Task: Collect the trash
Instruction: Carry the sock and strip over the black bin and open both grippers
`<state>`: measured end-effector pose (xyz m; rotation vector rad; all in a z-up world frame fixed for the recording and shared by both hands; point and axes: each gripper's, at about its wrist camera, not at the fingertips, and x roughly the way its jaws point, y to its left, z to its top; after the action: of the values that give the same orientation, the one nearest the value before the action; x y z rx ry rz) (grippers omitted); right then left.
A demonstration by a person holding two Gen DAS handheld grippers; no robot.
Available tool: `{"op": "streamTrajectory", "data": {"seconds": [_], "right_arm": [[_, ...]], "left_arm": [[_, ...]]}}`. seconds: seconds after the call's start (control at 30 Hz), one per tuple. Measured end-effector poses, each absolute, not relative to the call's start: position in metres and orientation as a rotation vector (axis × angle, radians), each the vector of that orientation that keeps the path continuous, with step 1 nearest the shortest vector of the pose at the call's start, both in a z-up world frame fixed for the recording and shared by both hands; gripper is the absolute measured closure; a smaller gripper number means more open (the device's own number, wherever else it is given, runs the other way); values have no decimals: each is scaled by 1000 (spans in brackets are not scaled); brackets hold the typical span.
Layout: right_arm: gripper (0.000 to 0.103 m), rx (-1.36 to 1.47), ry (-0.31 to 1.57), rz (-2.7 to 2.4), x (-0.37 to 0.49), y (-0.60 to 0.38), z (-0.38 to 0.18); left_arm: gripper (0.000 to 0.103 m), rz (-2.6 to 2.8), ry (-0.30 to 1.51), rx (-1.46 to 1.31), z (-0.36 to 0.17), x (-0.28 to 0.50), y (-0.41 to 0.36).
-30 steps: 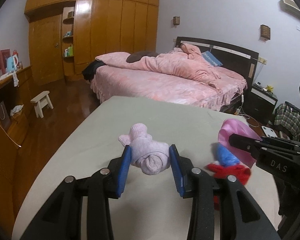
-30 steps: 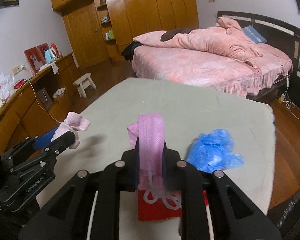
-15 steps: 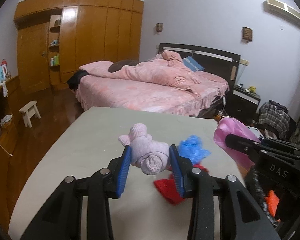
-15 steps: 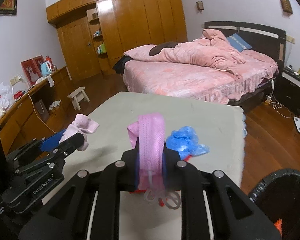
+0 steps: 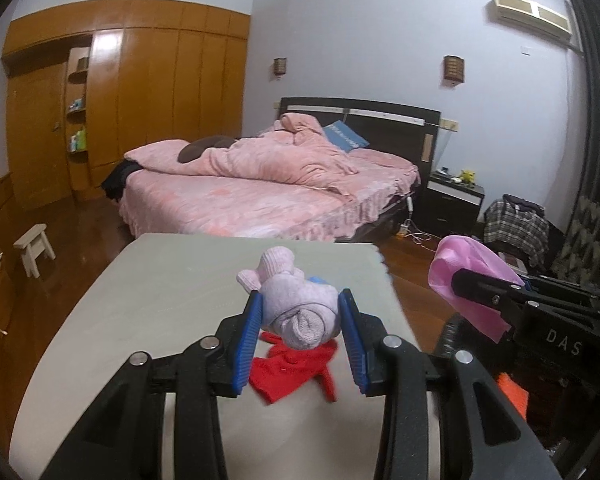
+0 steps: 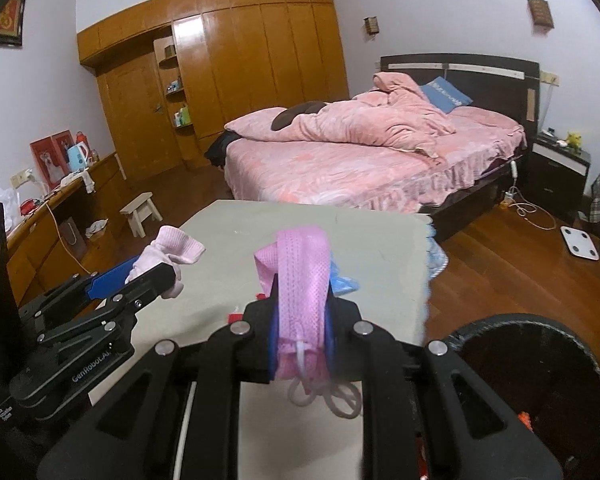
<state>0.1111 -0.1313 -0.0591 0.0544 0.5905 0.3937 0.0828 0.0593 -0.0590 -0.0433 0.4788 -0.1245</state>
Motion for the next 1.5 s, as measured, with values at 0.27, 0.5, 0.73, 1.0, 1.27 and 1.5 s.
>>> {"op": "streamTrajectory", "data": {"seconds": [0.27,0.5,0.73,1.0,1.27,1.5], "right_arm": [[87,59,582,337,89,-165,-59],[87,69,587,258,72,-204,-63],[87,78,580,167,57,-244,-65],[87,106,593,64,43,-289,-77],[87,116,615,-10,34,-317,-91],[85,146,630,-39,35,-339,-100]], "left_arm": [[64,-201,474,-24,-55,69,23],[64,-273,471,-4,-56,59,-11],[64,-356,464,12,-56,56,-48],[64,-444,477,41,-63,59,-89],[64,-522,515,62,-76,69,-128],[64,-577,541,84,-85,79,-154]]}}
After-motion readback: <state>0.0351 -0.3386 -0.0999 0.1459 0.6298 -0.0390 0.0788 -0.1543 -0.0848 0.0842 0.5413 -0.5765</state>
